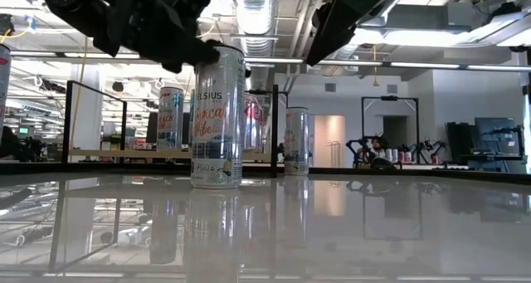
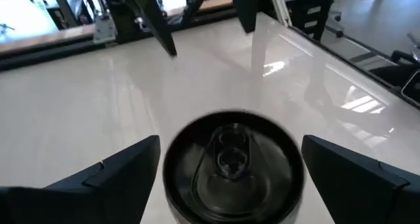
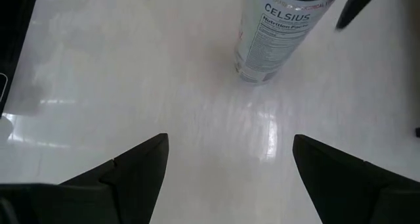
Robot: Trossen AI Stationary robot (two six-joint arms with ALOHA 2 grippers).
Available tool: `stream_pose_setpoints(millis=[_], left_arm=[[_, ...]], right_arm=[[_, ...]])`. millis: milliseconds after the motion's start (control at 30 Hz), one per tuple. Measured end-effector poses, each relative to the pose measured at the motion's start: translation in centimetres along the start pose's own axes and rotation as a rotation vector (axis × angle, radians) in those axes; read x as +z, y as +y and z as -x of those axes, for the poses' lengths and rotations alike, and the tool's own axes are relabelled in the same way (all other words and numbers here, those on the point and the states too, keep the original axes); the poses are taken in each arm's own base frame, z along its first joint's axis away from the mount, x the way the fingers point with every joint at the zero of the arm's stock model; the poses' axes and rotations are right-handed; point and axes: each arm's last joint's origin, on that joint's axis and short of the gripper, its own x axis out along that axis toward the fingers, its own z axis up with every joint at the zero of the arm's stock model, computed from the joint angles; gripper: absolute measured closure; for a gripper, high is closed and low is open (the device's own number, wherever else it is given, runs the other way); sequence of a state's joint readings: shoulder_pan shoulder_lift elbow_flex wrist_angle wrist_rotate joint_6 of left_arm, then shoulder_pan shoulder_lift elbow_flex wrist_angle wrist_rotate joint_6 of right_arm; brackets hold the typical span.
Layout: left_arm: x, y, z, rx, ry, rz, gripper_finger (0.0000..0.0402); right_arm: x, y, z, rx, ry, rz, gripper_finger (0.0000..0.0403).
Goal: Place canned beverage on shelf
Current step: Put the bottom white-yellow soda can on the shelf
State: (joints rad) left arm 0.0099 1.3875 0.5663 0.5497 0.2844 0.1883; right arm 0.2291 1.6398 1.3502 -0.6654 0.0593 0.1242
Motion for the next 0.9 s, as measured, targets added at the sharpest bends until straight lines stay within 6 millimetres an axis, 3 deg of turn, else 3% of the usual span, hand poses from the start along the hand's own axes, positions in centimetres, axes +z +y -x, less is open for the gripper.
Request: stream_pose_setpoints(millis=[400,733,900], left_arm=[[-0.34,-0.30,-0.61,-0.035,-0.010,-0.006,0.0050],[-0.42,-0.15,-0.60,0.020,0.006,-0.004,0.0159],[-0.39,-0.15,-0.52,0.025,0.011,0.008,0.0163]], right_arm=[[0.01,-0.05,0.00,-0.016,-0.002,-0.001,0.0053],[0.00,-0.04,0.00,-0.018,-0.002,-0.020,0.0053],[-0.12,0.31,0.02,-0.014,0.006,-0.016,0.0053]])
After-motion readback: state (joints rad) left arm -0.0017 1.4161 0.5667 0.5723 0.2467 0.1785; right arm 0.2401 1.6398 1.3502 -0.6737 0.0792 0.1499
